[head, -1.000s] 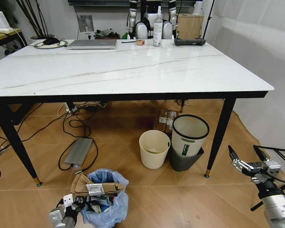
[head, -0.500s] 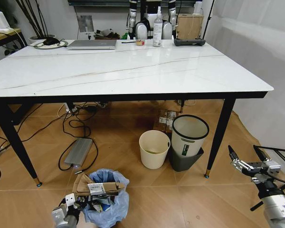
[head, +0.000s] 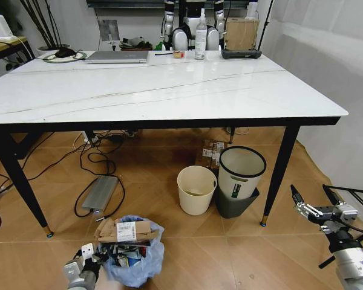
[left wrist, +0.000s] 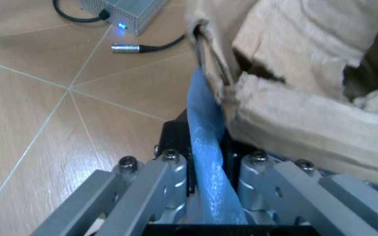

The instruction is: Pick up the trash bin and place the trash from the table into it.

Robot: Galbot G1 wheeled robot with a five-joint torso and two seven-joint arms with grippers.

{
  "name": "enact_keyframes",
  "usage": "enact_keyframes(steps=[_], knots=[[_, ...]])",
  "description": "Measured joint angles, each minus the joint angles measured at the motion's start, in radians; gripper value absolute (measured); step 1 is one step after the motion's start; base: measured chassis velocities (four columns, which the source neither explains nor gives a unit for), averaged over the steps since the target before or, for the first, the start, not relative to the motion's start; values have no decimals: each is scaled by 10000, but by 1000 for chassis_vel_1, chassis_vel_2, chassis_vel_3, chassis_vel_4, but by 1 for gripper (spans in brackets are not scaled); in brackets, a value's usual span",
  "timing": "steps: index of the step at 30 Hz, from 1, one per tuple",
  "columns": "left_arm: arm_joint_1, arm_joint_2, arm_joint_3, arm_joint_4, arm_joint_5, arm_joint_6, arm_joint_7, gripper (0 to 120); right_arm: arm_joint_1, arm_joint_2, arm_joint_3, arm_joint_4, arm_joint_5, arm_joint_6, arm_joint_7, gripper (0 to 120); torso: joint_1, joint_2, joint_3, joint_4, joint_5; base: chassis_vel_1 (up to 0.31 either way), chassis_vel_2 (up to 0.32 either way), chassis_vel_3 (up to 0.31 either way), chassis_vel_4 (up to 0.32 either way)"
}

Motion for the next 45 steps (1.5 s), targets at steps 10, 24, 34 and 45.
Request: enact_keyframes(steps=[10, 24, 34, 45], knots=[[59, 128, 25, -104, -155, 122, -8, 16, 0, 0, 0, 0, 0, 0, 0, 100, 3, 6, 5, 0, 0, 0, 0, 0, 0], [713, 394, 85, -949, -444, 341, -108, 21, 0, 0, 0, 0, 0, 0, 0, 100, 4, 13, 8, 0, 0, 0, 0, 0, 0], [1439, 468, -40, -1500, -383, 374, -192, 35, 0, 0, 0, 0, 0, 0, 0, 100, 5, 15, 10, 0, -1, 0, 0, 0, 0], [2489, 521, -49, -2483, -155, 359, -131, 53, 0, 0, 0, 0, 0, 0, 0, 100, 5, 15, 11, 1, 0, 0, 0, 0, 0]])
